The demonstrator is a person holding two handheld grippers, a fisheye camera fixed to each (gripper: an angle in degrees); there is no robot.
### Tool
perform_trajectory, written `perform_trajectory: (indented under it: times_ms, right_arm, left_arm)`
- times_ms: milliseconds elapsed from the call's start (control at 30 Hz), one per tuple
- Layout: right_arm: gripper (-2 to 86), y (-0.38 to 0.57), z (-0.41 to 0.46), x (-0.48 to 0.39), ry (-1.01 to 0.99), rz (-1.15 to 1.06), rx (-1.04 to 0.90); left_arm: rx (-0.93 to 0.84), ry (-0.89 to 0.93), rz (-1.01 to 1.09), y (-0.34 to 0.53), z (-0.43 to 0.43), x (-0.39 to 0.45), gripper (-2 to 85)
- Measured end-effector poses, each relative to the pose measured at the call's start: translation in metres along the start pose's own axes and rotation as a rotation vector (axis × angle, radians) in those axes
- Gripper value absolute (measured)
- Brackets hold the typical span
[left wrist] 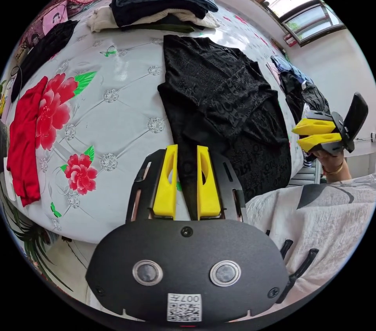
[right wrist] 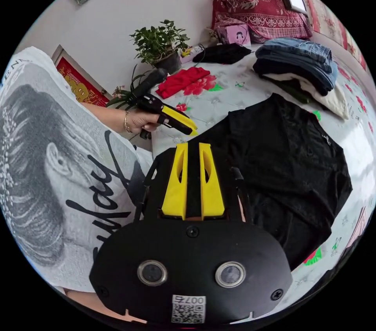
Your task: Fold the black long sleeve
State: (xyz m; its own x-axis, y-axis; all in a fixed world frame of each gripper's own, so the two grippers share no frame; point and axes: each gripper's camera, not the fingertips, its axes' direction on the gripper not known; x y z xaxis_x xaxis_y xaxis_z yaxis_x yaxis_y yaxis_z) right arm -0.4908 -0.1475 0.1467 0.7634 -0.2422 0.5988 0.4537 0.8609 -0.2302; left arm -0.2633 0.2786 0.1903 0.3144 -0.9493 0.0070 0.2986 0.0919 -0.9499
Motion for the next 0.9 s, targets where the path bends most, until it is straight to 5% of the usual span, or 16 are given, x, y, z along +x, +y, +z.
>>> perform_trajectory:
  times_ms: [367,533,767,900]
  right_arm:
    - [5.0,0.078,-0.037,0.154,0.518,0.537,-0.04]
    - [5.4,0.114,-0.035,0.222,0.62,0.702,-0.101]
    - [0.9,0.135,-0.001,0.266,0.744,0.63,-0.345]
    - [0.1,0.16,-0.009,0.265,0.75,0.575,-0.303]
  left_arm:
    - [-0.076,0.021,0.336,-0.007,0.05,0.077,10.2]
    - [-0.158,-0.207,0.452,-0.001,0.093,0.104,5.1]
    - [-0.222,-0.27,0.476,0.012,0.08,0.088,1.3]
    - [-0.256,-0.224,0.396,0.026,0.077,0.073,3.7]
